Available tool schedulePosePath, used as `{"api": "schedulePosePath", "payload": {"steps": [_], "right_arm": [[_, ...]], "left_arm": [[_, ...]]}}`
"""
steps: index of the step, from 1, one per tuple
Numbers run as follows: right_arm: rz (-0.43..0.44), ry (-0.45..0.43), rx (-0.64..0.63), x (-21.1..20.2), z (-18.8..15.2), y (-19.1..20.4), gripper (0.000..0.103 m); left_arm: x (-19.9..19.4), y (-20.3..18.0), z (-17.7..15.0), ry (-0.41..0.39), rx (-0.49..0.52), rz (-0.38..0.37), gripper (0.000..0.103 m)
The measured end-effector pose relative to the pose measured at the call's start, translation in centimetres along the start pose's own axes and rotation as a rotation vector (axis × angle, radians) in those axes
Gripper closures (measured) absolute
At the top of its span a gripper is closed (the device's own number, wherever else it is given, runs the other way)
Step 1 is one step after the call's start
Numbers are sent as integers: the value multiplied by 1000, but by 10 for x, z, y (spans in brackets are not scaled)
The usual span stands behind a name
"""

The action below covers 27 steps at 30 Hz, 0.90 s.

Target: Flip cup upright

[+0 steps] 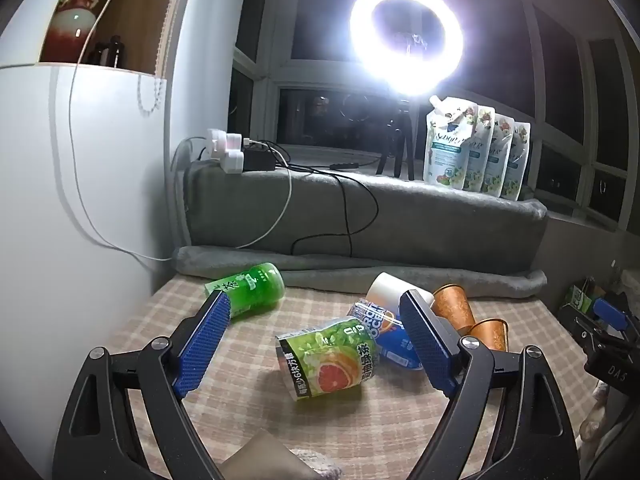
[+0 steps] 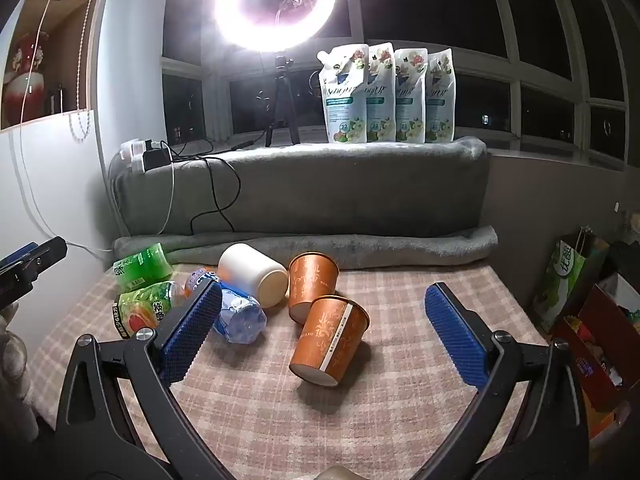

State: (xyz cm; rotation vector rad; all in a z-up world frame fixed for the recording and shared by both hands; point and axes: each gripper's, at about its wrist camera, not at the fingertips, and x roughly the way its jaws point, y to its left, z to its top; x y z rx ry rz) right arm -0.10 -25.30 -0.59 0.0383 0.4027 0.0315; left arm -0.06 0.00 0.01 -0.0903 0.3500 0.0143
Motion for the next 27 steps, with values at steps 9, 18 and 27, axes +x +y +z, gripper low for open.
{"api": "schedulePosePath", "payload": {"steps": [9, 18, 27], "right_arm": [[-4, -11, -6, -2, 2, 1, 0], [-8, -10, -11, 0, -1, 3, 0], [-9, -6, -10, 1, -1, 2, 0]], "left_arm": [[2, 5, 6, 7, -6, 0, 17], [1, 3, 2, 4, -10, 8, 17], [1, 3, 2, 7, -11, 8, 17]]}}
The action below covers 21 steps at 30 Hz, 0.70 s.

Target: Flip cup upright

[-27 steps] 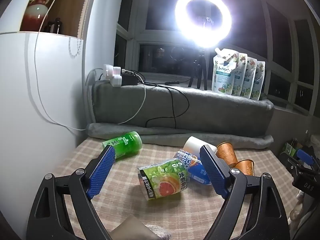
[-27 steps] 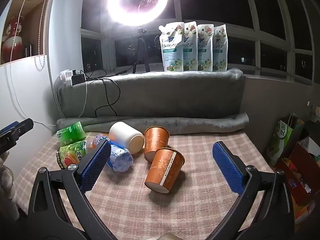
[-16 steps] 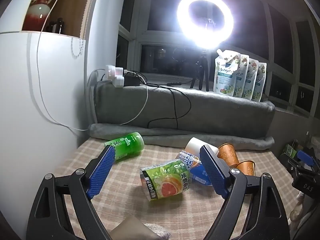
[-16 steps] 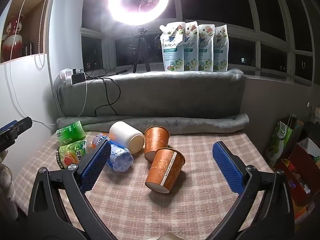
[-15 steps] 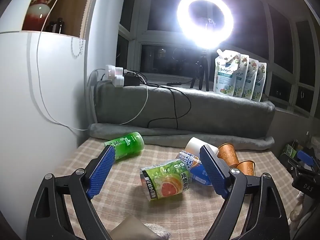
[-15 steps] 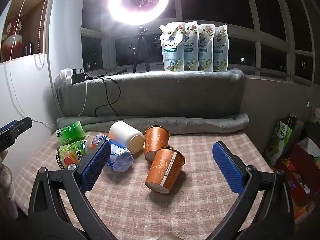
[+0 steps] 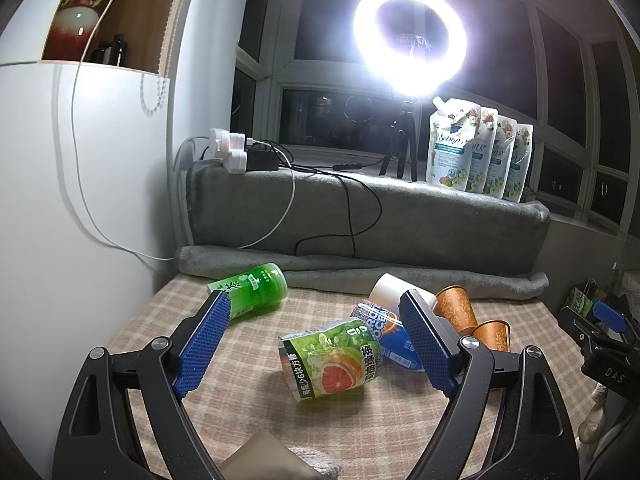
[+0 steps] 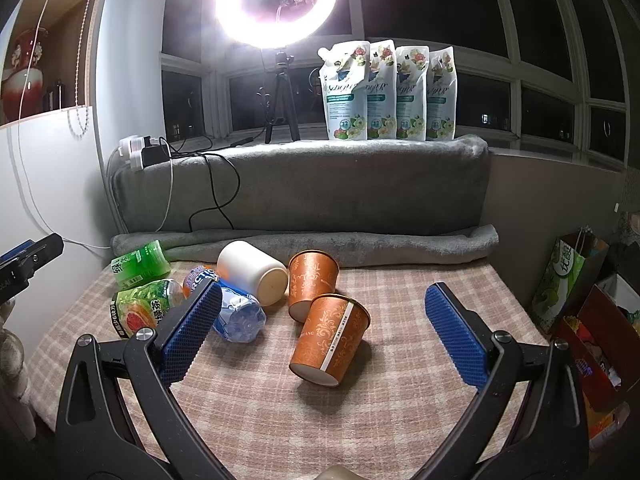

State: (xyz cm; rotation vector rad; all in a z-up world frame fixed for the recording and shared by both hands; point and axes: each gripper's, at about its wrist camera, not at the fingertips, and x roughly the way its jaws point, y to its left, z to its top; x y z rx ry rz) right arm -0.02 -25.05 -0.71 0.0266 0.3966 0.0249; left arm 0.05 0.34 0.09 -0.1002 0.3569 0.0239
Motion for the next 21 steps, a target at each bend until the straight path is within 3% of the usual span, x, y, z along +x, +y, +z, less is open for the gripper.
{"api": "schedulePosePath", "payload": {"steps": [21], "right_arm": [[0, 3, -3, 2, 0, 2, 0]], "left_arm": [[1, 0, 0, 2, 2, 1, 17]]}}
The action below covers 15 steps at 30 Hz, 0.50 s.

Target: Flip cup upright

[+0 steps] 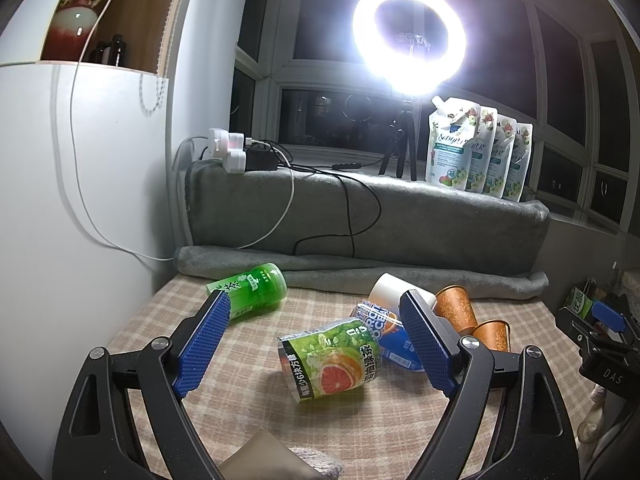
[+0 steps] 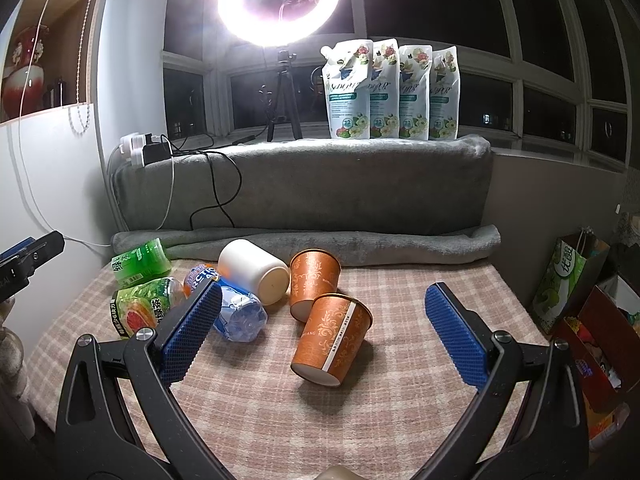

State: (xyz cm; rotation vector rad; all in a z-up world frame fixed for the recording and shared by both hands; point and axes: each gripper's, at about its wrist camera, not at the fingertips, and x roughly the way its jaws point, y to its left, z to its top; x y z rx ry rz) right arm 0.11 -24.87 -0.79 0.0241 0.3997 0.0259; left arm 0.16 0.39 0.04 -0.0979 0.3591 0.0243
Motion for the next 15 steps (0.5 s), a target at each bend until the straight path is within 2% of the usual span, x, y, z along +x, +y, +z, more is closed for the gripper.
{"api": "schedulePosePath", "payload": {"steps": [15], "right_arm": [[-2, 1, -2, 1, 0, 1, 0]], "left_arm": [[1, -3, -5, 0, 1, 0, 17]]}}
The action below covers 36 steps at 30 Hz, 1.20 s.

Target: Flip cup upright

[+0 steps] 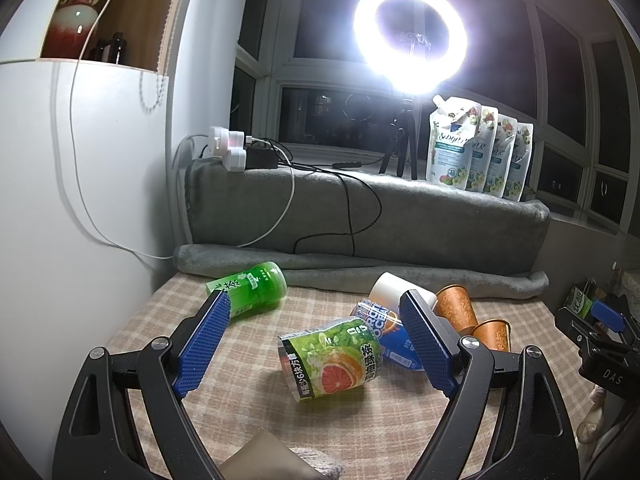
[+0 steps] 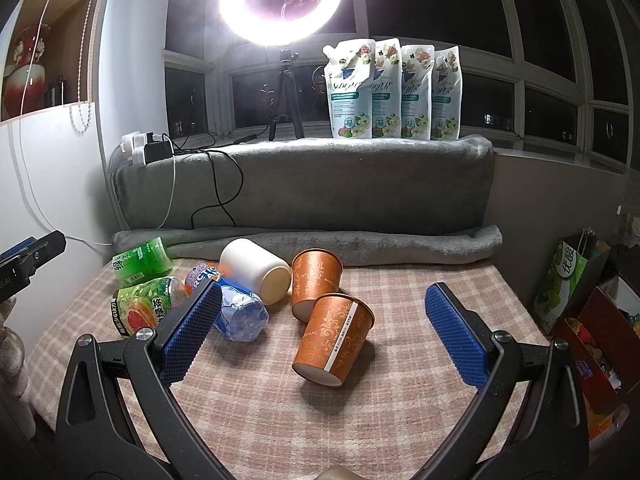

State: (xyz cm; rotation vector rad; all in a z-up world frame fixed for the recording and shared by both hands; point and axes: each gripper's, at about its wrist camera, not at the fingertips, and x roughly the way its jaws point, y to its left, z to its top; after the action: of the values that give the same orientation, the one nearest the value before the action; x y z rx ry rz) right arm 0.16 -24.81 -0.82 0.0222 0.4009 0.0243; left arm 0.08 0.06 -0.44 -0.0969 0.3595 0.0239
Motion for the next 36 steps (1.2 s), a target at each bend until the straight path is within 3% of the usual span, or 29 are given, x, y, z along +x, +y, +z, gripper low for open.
{"api": "schedulePosePath", "payload": {"steps": [25, 31, 36], "right_arm": [[18, 23, -18, 21, -5, 15, 0], [60, 44, -53, 36, 1, 23, 0], [146, 64, -120, 52, 9, 35, 0]], "left_arm": [[11, 2, -5, 21, -9, 7, 17], [19, 11, -5, 38, -18, 17, 17], [27, 22, -9, 74, -31, 33, 17]]}}
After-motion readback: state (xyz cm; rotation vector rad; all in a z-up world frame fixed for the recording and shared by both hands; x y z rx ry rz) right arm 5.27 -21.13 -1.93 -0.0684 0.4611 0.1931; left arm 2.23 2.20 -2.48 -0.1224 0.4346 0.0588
